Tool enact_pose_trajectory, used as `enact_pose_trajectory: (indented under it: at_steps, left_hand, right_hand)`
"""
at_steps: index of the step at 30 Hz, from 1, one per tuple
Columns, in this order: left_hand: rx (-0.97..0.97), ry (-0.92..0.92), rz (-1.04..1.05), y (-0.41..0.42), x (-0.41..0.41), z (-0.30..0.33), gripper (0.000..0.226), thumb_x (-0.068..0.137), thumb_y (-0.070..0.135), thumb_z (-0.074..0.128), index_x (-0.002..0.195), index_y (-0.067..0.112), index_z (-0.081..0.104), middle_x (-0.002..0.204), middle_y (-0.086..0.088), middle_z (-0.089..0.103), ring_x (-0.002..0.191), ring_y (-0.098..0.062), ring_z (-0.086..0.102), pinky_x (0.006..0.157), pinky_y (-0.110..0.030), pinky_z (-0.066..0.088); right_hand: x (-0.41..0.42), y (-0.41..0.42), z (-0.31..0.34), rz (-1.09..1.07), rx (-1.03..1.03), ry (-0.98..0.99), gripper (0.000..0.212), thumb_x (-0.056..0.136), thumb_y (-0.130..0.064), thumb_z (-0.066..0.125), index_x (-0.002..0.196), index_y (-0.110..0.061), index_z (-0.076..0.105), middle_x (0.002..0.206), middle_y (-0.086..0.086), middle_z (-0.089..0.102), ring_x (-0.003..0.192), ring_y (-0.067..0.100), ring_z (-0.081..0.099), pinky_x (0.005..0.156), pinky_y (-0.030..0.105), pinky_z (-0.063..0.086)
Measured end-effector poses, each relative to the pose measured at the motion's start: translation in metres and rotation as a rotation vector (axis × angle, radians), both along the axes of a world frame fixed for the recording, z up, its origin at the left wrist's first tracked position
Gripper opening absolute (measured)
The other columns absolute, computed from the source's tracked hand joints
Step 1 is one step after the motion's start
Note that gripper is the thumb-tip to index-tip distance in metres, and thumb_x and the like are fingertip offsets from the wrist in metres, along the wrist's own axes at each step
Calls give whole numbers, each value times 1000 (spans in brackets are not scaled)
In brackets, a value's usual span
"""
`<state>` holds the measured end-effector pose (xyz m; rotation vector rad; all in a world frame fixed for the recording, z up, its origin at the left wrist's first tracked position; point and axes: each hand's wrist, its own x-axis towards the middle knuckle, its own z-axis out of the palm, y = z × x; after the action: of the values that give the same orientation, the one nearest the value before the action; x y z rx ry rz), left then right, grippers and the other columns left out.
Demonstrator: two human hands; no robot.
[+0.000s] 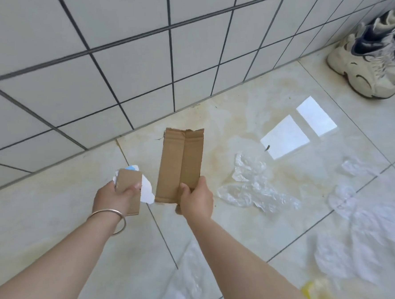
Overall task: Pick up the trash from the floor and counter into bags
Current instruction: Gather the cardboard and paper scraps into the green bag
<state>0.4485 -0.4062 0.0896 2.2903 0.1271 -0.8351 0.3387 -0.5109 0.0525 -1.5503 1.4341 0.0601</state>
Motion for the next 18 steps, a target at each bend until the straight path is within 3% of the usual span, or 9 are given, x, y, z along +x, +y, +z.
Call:
enact_pose_trajectory:
  at_steps: [6,10,15,18]
  left_hand:
    - [-121,151,108,41,-45,101,22,88,26,60,106,13,59,97,-11,61,86,-27,56,76,-31,39]
    - [-226,252,147,71,-71,182,15,91,26,56,104,18,58,86,-2,63,76,-21,59,63,-28,43]
    - [-349,397,242,116,-99,288,11,92,29,55,92,23,63,86,-3,67,77,-25,63,73,-36,52]
    - [-338,368,277,141,-117,337,10,91,31,56,85,24,61,85,-3,68,78,-27,64,81,-44,53]
  right_hand:
    - [-49,71,108,115,34,-4,19,86,-34,45,80,-23,31,81,6,68,73,35,67,67,44,55]
    - [-77,112,200,127,122,-13,15,83,-35,44,82,-23,34,75,3,68,72,37,67,67,47,56]
    - [-100,154,326,176,179,-102,10,89,-22,50,93,-15,46,60,-11,57,63,24,65,72,43,56]
    - [-110,179,368,203,205,-120,15,86,-25,53,96,-16,48,63,-10,61,78,26,68,73,49,56]
